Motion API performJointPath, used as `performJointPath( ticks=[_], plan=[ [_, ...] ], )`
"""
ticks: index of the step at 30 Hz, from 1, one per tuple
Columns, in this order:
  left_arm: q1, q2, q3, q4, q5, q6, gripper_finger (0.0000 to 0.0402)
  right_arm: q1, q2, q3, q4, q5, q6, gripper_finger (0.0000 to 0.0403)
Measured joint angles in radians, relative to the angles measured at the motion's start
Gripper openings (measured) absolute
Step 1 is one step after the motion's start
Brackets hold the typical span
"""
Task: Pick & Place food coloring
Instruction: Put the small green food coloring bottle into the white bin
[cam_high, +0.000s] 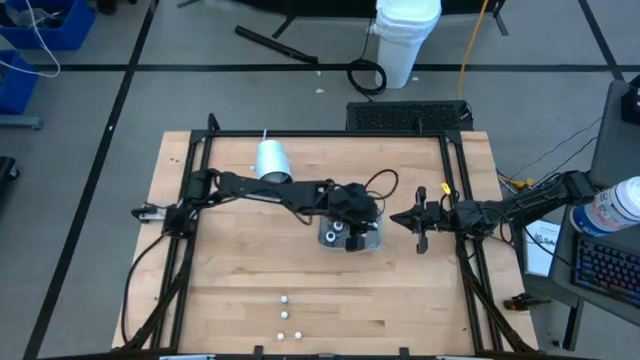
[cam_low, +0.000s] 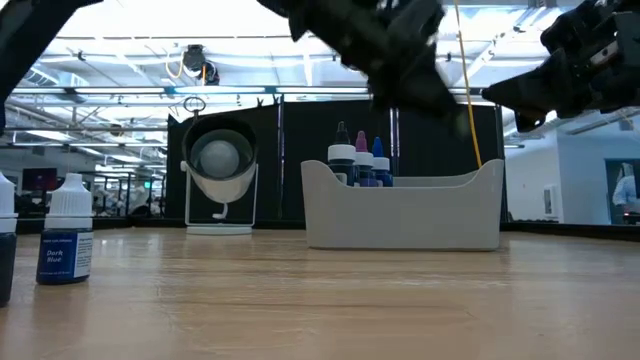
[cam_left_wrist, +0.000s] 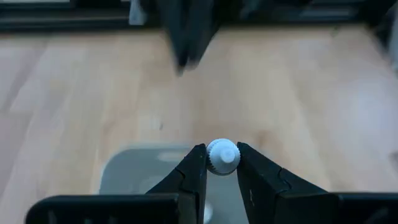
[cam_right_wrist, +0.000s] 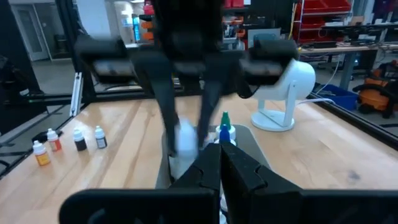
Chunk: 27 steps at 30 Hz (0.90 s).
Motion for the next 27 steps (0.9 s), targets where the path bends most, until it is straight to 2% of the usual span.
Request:
performJointPath(
  ticks=[10,14,27],
  plan=[
    [0.037,0.1,0.006,0.029,-0.037,-0.017,0.0083,0.0,0.01,0.0,-0.015,-0.001,-0.005,0.0],
    [0.044,0.122,0.006,0.019,-0.085,-0.012,0.0084,0.0,0.013,0.0,-0.01,-0.001,-0.008,0.0],
    [0.046,0.151,0.006,0.023,-0.083,0.046,0.0085,0.0,0.012,0.0,0.003,-0.001,-0.035,0.0]
  ],
)
